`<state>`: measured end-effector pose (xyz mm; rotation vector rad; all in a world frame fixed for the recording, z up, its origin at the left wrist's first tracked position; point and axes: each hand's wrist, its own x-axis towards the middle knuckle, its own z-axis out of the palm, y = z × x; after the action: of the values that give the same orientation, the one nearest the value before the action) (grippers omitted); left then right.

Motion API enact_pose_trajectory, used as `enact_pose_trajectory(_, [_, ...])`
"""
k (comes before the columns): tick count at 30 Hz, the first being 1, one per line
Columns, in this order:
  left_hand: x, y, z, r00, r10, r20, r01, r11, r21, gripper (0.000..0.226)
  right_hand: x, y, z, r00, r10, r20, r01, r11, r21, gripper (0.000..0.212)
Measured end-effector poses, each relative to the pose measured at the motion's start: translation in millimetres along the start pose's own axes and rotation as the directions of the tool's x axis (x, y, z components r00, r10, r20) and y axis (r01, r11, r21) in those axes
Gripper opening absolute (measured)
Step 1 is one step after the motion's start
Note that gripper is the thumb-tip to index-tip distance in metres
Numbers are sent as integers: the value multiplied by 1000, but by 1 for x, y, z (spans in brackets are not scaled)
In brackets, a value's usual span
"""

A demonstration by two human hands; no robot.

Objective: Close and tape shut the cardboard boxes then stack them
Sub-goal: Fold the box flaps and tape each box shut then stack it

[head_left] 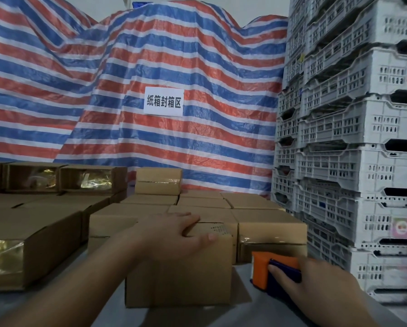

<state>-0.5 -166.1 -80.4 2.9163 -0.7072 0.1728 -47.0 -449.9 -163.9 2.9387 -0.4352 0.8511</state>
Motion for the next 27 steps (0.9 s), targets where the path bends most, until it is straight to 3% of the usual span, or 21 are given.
enact_pose_trajectory(2, [1,0,-1,1000,-12,-17,11,999,-38,84,1,0,-2,1000,1,-5,-1,1000,-19,72])
enact_pose_trajectory(5, [-1,0,-5,999,-34,19,38,967,-253,67,2,1,-12,1000,24,3,-24,1000,12,65])
enact_pose_trajectory(7, [-4,-1,-11,998,-48,41,60,914,-402,60,5,3,-28,992,123,-37,-111,965,237,60])
enact_pose_trajectory(10, [-8,-5,-17,994,-102,-28,73,855,-513,53,19,3,-67,979,197,-40,-128,764,632,77])
enact_pose_trajectory(12, [-10,-7,-19,993,-110,-42,67,825,-561,54,37,-6,-93,989,148,-16,-84,646,759,95])
enact_pose_trajectory(15, [-13,-7,-23,990,-130,-58,68,789,-611,56,67,-36,-119,997,7,71,-66,487,871,93])
enact_pose_trajectory(18, [-7,-9,-23,975,-193,-110,76,756,-650,59,92,-79,-134,975,-161,155,-63,468,881,88])
enact_pose_trajectory(20, [1,-10,-21,965,-239,-109,66,621,-781,68,105,-104,-134,948,-239,208,-65,496,866,77])
enact_pose_trajectory(24, [9,-11,-23,913,-407,-43,46,205,-978,77,121,-129,-127,897,-356,261,-35,532,846,54])
enact_pose_trajectory(27, [8,-11,-30,911,-413,-4,18,51,-999,75,124,-137,-127,864,-407,295,1,587,809,59])
